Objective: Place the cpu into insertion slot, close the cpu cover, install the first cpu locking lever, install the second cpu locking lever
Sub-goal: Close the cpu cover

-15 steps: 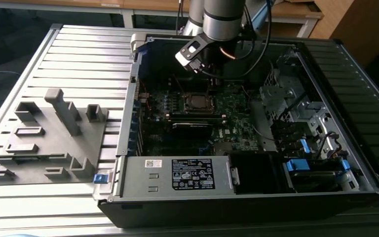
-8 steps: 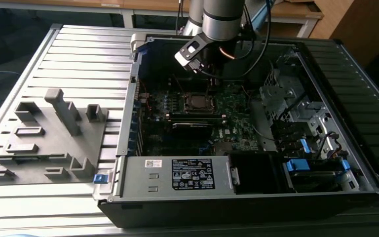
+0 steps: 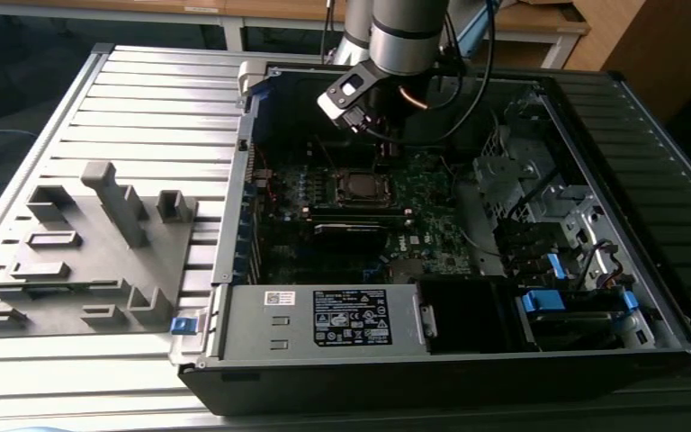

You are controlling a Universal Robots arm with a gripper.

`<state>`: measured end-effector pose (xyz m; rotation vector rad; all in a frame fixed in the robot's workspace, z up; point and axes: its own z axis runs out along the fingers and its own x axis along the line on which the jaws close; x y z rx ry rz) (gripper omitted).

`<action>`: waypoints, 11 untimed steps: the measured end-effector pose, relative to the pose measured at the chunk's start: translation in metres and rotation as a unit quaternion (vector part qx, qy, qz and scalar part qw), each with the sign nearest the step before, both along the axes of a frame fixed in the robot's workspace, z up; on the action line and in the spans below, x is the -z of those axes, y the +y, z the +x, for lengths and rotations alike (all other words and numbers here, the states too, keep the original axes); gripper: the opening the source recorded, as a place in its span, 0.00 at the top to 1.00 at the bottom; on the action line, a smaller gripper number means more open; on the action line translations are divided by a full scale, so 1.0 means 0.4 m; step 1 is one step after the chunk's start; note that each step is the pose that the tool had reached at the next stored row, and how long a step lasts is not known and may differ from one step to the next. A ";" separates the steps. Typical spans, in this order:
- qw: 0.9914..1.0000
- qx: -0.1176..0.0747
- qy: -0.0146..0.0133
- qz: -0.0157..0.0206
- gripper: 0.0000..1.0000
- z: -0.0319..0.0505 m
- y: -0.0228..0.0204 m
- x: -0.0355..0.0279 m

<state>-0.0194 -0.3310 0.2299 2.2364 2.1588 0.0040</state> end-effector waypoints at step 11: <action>1.000 0.000 -0.002 0.000 0.89 -0.035 0.000 0.004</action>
